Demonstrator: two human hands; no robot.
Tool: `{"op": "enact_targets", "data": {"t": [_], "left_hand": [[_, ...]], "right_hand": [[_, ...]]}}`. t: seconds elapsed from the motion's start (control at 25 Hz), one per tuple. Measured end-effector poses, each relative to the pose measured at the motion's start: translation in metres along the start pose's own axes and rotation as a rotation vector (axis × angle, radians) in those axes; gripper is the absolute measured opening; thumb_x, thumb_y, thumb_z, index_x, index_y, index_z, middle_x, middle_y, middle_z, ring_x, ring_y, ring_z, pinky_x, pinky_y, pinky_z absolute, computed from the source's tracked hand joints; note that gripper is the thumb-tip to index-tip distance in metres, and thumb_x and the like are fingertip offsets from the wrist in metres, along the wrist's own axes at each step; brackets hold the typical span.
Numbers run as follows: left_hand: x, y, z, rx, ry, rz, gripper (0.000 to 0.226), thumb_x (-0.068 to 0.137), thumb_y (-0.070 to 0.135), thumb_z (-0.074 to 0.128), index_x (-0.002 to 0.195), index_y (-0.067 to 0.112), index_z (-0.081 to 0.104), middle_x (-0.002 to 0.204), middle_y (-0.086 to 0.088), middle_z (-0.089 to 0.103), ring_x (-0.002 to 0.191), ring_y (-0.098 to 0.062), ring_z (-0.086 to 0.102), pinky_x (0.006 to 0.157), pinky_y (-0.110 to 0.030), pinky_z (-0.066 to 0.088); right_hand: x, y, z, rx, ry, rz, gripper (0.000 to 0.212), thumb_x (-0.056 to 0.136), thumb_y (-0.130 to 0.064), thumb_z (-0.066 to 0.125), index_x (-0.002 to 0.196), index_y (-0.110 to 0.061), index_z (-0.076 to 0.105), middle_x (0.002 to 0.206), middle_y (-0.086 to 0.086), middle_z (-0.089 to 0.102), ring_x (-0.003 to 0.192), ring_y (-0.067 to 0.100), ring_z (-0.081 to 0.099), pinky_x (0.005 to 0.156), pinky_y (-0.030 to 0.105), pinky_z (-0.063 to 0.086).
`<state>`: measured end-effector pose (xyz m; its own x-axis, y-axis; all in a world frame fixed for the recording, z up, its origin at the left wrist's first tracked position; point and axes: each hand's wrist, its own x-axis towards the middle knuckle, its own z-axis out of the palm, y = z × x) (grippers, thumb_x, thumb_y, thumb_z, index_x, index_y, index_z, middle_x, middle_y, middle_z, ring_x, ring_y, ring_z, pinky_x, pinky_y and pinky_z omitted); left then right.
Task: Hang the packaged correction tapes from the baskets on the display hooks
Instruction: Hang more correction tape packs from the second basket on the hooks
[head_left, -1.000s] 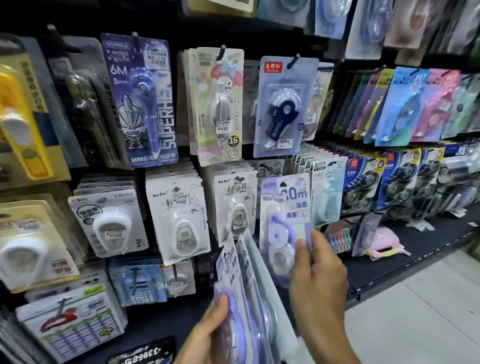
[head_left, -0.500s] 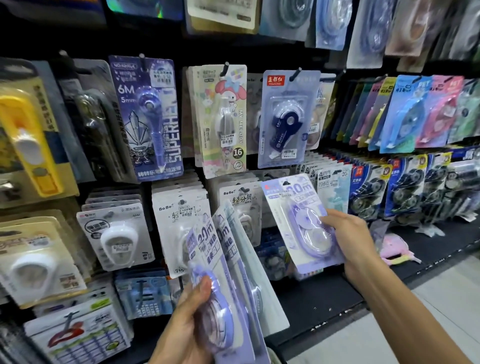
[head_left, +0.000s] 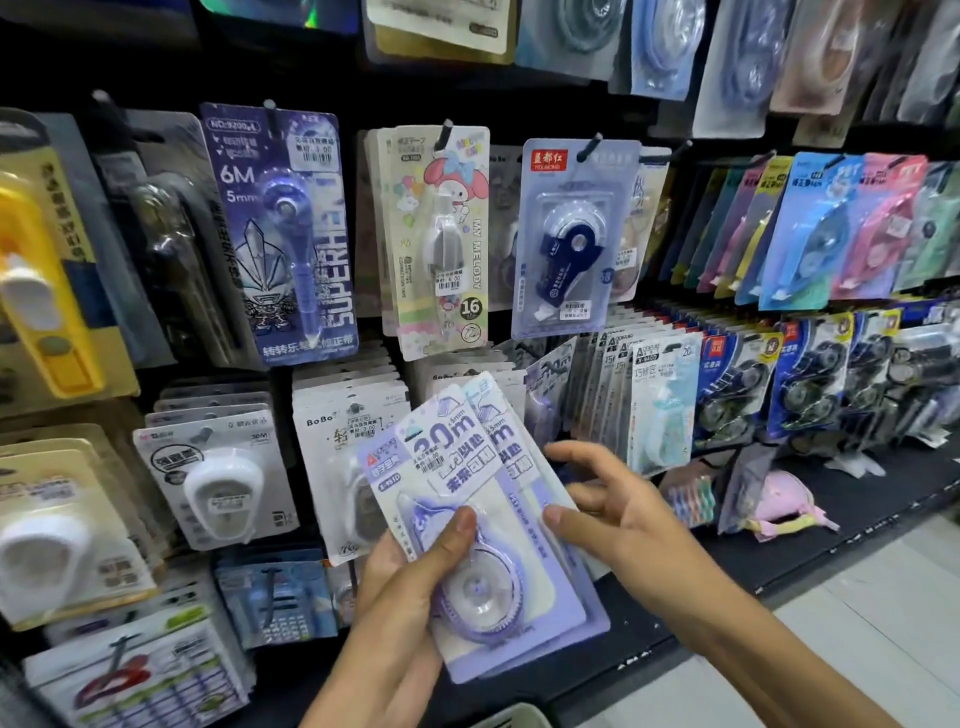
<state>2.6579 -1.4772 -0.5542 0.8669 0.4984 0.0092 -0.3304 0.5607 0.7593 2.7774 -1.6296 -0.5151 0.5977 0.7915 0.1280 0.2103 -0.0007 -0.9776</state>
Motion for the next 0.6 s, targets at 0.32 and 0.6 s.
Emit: {"op": "enact_targets", "data": {"t": [0.32, 0.6], "left_hand": [[-0.002, 0.001, 0.009, 0.106, -0.031, 0.033, 0.062, 0.052, 0.010, 0.090, 0.112, 0.012, 0.077, 0.116, -0.015, 0.077, 0.102, -0.033, 0.076, 0.073, -0.038, 0.064], [-0.003, 0.014, -0.009, 0.104, -0.036, 0.065, 0.094, 0.034, 0.034, 0.105, 0.119, 0.011, 0.074, 0.120, -0.017, 0.075, 0.105, -0.032, 0.075, 0.073, -0.035, 0.063]], "right_hand": [[0.000, 0.019, 0.004, 0.286, 0.235, -0.015, 0.017, 0.092, -0.024, 0.062, 0.102, -0.024, 0.075, 0.114, 0.008, 0.075, 0.102, 0.023, 0.072, 0.084, 0.032, 0.059], [0.011, 0.027, -0.029, 0.304, 0.445, 0.057, 0.045, 0.074, 0.002, 0.075, 0.108, -0.026, 0.076, 0.119, 0.002, 0.074, 0.112, 0.029, 0.067, 0.101, 0.047, 0.047]]}}
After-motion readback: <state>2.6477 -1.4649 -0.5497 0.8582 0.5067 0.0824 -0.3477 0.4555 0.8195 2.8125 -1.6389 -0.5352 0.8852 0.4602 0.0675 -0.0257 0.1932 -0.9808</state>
